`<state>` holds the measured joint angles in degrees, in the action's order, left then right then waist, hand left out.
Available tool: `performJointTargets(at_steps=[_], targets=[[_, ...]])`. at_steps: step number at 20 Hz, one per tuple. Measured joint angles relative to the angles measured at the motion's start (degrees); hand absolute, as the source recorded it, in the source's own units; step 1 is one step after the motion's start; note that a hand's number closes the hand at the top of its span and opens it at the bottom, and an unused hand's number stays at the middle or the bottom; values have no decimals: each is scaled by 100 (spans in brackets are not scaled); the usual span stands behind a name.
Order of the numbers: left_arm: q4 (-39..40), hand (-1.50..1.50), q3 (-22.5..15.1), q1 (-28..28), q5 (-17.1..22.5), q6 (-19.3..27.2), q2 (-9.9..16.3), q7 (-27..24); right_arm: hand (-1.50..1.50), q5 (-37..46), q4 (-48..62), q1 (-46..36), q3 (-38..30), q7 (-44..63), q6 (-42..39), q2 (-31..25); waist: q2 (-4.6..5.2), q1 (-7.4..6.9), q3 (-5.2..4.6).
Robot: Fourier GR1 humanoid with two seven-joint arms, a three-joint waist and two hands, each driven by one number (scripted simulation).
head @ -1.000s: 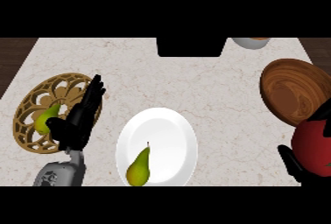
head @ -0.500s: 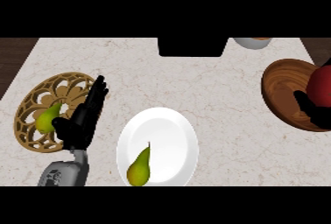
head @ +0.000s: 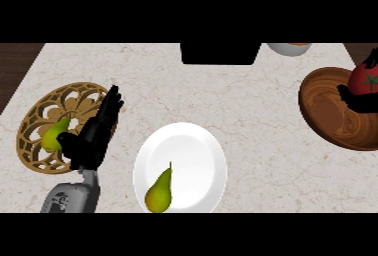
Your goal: Pick the tomato from the plate and place it in the bowl
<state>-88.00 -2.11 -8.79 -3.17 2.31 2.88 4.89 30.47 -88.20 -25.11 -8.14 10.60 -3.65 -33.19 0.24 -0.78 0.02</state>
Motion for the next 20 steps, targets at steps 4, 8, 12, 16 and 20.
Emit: performJointTargets(at_steps=[4,8,12,16,20], targets=[[-39,0,-15,-25,-54,76,-51,29,150,333,1173,-194,-56,-742,426,22,1,-2,1],[-203,0,-31,4,-71,83,-43,162,150,468,2438,-481,-225,-1459,738,-15,1,-15,2],[-128,0,-47,0,-109,98,-70,73,-150,317,3577,-718,-403,-1981,606,-43,18,-38,5],[-70,0,10,-63,-51,48,-46,67,-150,69,4487,-918,-541,-2519,134,-111,25,-54,7],[-142,0,-32,-6,-88,64,-63,112,-150,-156,5173,-1106,-705,-3300,-181,-179,19,-51,8]])
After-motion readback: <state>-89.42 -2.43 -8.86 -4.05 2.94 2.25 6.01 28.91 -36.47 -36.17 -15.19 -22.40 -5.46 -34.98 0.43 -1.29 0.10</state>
